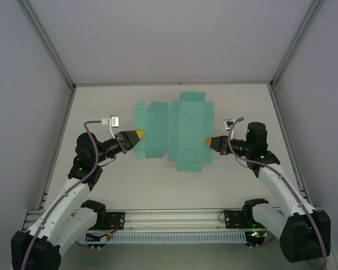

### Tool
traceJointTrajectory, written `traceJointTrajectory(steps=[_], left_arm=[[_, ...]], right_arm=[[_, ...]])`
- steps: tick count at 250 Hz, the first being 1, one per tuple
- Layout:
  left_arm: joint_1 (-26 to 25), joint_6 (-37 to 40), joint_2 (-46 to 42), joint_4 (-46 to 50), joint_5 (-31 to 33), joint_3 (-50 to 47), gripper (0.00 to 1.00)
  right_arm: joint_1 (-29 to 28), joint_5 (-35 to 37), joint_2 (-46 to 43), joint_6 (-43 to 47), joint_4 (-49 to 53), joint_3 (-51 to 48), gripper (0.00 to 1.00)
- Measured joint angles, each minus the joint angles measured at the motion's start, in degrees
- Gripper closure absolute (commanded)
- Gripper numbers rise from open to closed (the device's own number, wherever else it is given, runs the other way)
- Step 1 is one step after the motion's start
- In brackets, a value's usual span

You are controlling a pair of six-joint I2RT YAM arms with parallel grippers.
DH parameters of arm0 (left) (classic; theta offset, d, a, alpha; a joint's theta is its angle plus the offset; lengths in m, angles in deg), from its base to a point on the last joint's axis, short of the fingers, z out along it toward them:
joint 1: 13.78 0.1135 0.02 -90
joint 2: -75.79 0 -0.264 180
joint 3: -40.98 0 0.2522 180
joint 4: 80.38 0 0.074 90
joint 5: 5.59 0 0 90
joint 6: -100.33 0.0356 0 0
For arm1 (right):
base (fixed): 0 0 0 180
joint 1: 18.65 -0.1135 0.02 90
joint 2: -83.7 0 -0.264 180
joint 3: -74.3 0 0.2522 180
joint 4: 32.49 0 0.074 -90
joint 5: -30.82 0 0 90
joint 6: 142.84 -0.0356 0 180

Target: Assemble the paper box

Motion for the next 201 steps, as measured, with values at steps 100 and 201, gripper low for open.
traceJointTrajectory(steps=[100, 201], left_arm=[[0.00, 9.03, -3.15, 34.42, 26.73, 3.08, 0.00], [-0.07, 9.14, 6.43, 36.70, 26.45, 5.40, 0.00]], right_arm=[[-3.76, 13.46, 13.27, 9.68, 13.90, 7.85, 1.00], [-20.76, 52.59, 31.41, 32.50, 18.47, 22.12, 1.00]])
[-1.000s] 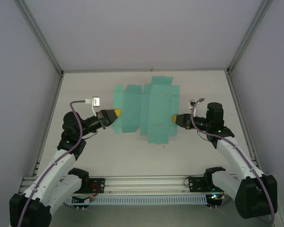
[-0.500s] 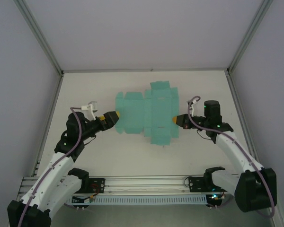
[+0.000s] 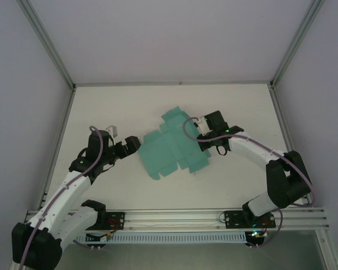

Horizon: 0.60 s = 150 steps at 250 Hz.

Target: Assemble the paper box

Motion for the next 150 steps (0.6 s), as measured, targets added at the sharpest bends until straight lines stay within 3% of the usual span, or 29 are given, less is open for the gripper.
traceJointTrajectory(steps=[69, 150], left_arm=[[-0.50, -4.33, 12.44, -7.91, -6.40, 8.66, 0.00], [-5.01, -4.59, 27.43, -8.52, -9.88, 25.97, 0.00]], right_arm=[[-10.14, 17.94, 3.21, 18.29, -10.84, -0.74, 1.00], [-18.08, 27.91, 4.44, 30.69, -22.18, -3.06, 1.00]])
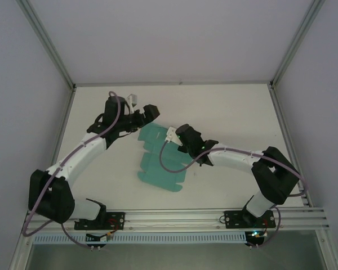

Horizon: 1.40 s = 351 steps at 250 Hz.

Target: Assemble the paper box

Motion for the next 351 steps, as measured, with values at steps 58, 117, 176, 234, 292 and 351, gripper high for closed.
traceJointTrajectory(steps=[58, 117, 176, 234, 292, 351], left_arm=[[-4.63, 4.31, 6.08, 7.54, 5.01, 8.00, 0.06], [-4.90, 5.07, 9.42, 10.19, 5.75, 7.37, 0.30], [-5.25, 2.36, 13.16, 5.88, 1.11, 5.16, 0.48], [-5.33, -2.73, 14.01, -2.49, -2.54, 1.14, 0.62], [-5.35, -5.84, 13.86, -8.31, -3.87, -1.46, 0.61], [-5.75, -5.11, 9.33, -10.93, -4.98, -5.22, 0.41]], right_arm=[[-0.98, 3.02, 1.51, 1.88, -2.73, -0.39, 1.00], [-1.11, 2.93, 1.44, 1.36, -3.17, -0.57, 1.00], [-1.27, 1.16, 1.14, -0.48, -4.35, -1.18, 1.00], [-0.85, -1.90, -1.31, -4.17, -3.65, -3.37, 1.00], [-0.50, -4.07, -3.87, -6.82, -3.45, -5.49, 1.00], [-0.55, -6.32, -6.40, -7.65, -3.93, -7.04, 1.00]])
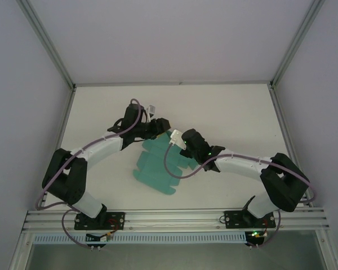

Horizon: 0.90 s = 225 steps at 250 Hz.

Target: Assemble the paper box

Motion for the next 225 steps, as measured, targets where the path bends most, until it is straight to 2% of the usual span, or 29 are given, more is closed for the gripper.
traceJointTrajectory(steps=[16, 49, 96, 142, 193, 225], left_arm=[[-0.07, 1.79, -2.51, 1.97, 1.51, -0.48, 0.31], [-0.22, 6.23, -10.56, 8.57, 9.01, -2.75, 0.00], [1.40, 10.80, -22.88, 20.76, 23.08, -7.43, 0.00], [4.07, 11.72, -25.42, 29.62, 34.56, -11.32, 0.00], [4.96, 11.69, -24.90, 33.35, 40.81, -12.48, 0.00], [5.09, 12.85, -21.90, 31.06, 39.98, -12.48, 0.00]], right_arm=[[-0.09, -0.33, -0.13, 0.02, -0.81, 0.00, 1.00], [-0.22, -0.37, -0.35, 0.02, -1.31, 0.00, 1.00], [-0.22, -0.20, -2.29, 0.00, -1.09, -0.02, 1.00], [-0.20, -0.22, -3.93, 0.00, -0.33, -0.02, 1.00], [-0.17, -0.31, -3.93, -0.52, 1.27, -0.02, 1.00], [-0.17, -0.66, -3.93, -1.31, 1.75, -0.02, 1.00]])
